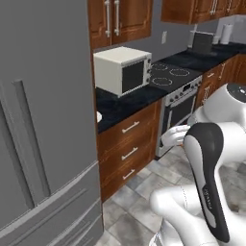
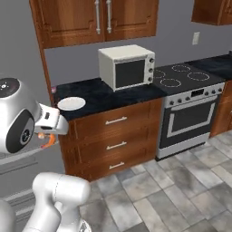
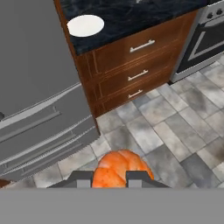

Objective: Pick the shrimp from the microwave and place it on plate located on the counter.

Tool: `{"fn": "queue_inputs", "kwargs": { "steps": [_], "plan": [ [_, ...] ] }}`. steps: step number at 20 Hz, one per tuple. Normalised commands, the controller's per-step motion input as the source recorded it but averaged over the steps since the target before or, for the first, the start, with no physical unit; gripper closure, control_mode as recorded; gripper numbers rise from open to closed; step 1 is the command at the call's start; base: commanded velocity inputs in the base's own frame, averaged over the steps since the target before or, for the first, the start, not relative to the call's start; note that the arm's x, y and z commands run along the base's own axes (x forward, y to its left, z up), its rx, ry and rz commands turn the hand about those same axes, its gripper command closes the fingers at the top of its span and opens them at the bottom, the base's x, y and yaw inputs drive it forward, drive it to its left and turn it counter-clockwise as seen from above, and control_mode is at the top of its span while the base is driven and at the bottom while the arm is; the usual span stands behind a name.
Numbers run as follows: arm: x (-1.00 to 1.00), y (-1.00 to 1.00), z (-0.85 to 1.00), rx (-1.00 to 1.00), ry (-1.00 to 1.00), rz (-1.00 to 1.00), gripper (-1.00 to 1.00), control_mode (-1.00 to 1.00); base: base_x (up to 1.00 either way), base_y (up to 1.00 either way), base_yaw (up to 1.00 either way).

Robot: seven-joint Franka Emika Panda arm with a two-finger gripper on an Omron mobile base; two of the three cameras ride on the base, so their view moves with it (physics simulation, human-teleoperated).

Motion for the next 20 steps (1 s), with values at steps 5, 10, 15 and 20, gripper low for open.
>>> {"fn": "queue_inputs", "kwargs": {
  "steps": [5,10,15,20],
  "plan": [
    [0.0,0.0,0.0,0.0,0.0,0.0,1.0,1.0,1.0,-0.63,0.06],
    [0.0,0.0,0.0,0.0,0.0,0.0,1.0,1.0,0.91,-0.49,0.19],
    [0.0,0.0,0.0,0.0,0.0,0.0,1.0,1.0,0.53,-0.12,0.31],
    [0.0,0.0,0.0,0.0,0.0,0.0,1.0,1.0,0.32,0.1,0.37]
  ]
}}
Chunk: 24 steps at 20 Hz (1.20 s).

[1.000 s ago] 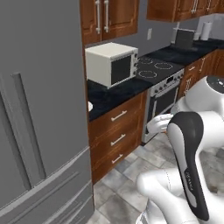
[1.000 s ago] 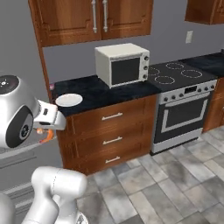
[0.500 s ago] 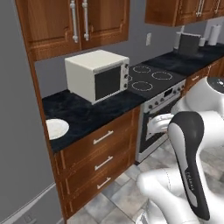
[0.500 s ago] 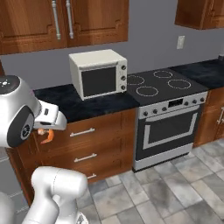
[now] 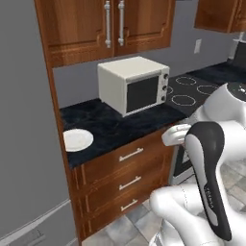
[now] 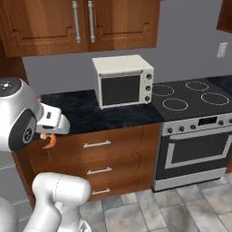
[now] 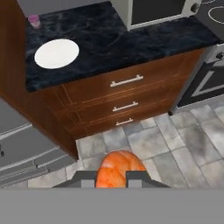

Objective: Pick the shrimp from the microwave and place it on plate located on the counter.

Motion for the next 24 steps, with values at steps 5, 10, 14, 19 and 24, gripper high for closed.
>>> {"fn": "queue_inputs", "kwargs": {
  "steps": [5,10,14,19,24],
  "plan": [
    [0.0,0.0,0.0,0.0,0.0,0.0,1.0,1.0,0.67,0.08,0.41],
    [0.0,0.0,0.0,0.0,0.0,0.0,1.0,1.0,1.0,-0.1,0.46],
    [0.0,0.0,0.0,0.0,0.0,0.0,1.0,1.0,0.86,-0.06,0.46],
    [0.0,0.0,0.0,0.0,0.0,0.0,1.0,1.0,0.43,-0.18,0.41],
    [0.35,-0.23,-0.27,0.02,0.0,0.13,1.0,-1.0,0.16,-0.15,0.12]
  ]
}}
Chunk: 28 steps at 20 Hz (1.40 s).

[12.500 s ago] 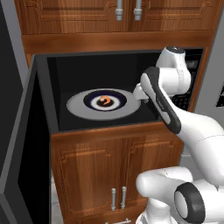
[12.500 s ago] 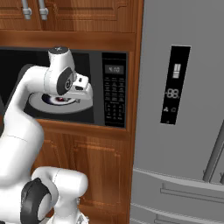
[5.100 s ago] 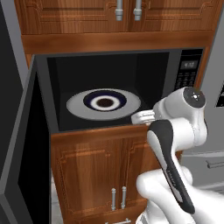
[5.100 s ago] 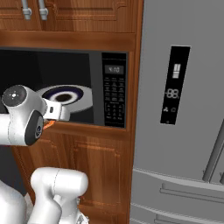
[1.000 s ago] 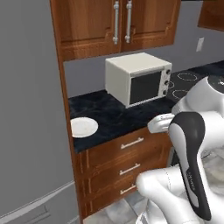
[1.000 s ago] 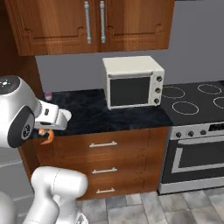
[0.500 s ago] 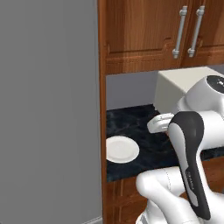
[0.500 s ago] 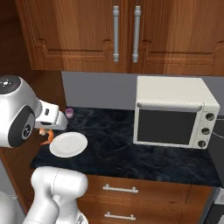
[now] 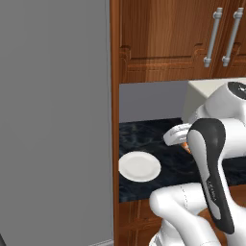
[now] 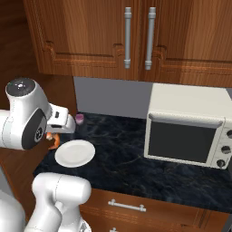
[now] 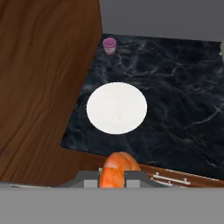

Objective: Pick the shrimp from the microwave and place it on plate located on the counter.

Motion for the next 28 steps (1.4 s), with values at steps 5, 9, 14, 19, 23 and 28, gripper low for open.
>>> {"fn": "queue_inputs", "kwargs": {
  "steps": [5,9,14,19,23,28],
  "plan": [
    [0.99,-0.1,-0.65,0.01,0.0,0.22,1.0,-1.0,0.0,0.0,0.0],
    [0.98,0.08,-0.78,0.0,0.06,0.17,1.0,-1.0,0.0,0.0,0.0],
    [0.81,0.3,-0.77,0.0,0.14,0.08,1.0,-1.0,0.0,0.0,0.0],
    [0.71,0.21,-0.49,0.0,0.22,0.05,1.0,-1.0,0.0,0.0,0.0],
    [0.56,0.02,-0.34,0.0,0.11,0.04,1.0,-1.0,0.0,0.0,0.0],
    [0.43,0.07,-0.48,0.0,0.06,0.02,1.0,-1.0,0.0,0.0,0.0]
  ]
}}
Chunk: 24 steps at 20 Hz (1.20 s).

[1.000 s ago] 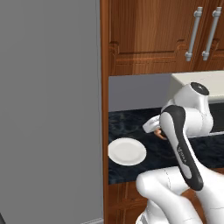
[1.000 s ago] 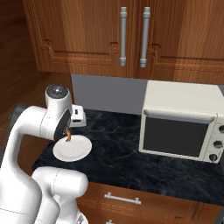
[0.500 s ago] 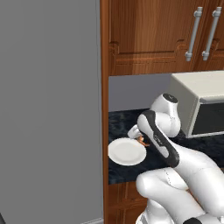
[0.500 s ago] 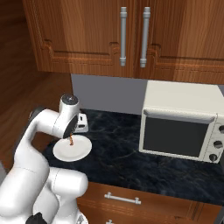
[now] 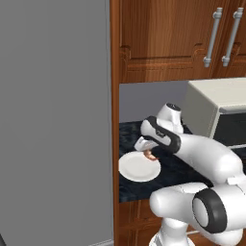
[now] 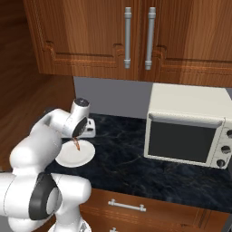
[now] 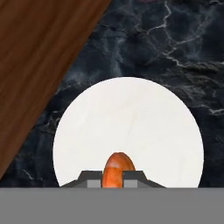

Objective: Pick the shrimp from the microwave and place it on plate located on the counter.

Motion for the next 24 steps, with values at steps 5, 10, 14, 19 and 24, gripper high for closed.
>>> {"fn": "queue_inputs", "kwargs": {
  "steps": [5,10,14,19,24],
  "plan": [
    [0.13,0.11,-0.5,0.0,0.01,0.0,1.0,-1.0,0.0,0.0,0.0],
    [0.14,0.26,-0.36,0.0,0.0,0.0,1.0,-1.0,0.0,0.0,0.0],
    [0.15,0.31,-0.31,0.0,0.0,0.0,1.0,-1.0,0.0,0.0,0.0],
    [0.31,0.08,-0.06,0.0,0.0,0.0,-1.0,-1.0,0.0,0.0,0.0],
    [0.5,-0.08,0.0,0.0,0.0,0.0,-1.0,-1.0,0.0,0.0,0.0]
  ]
}}
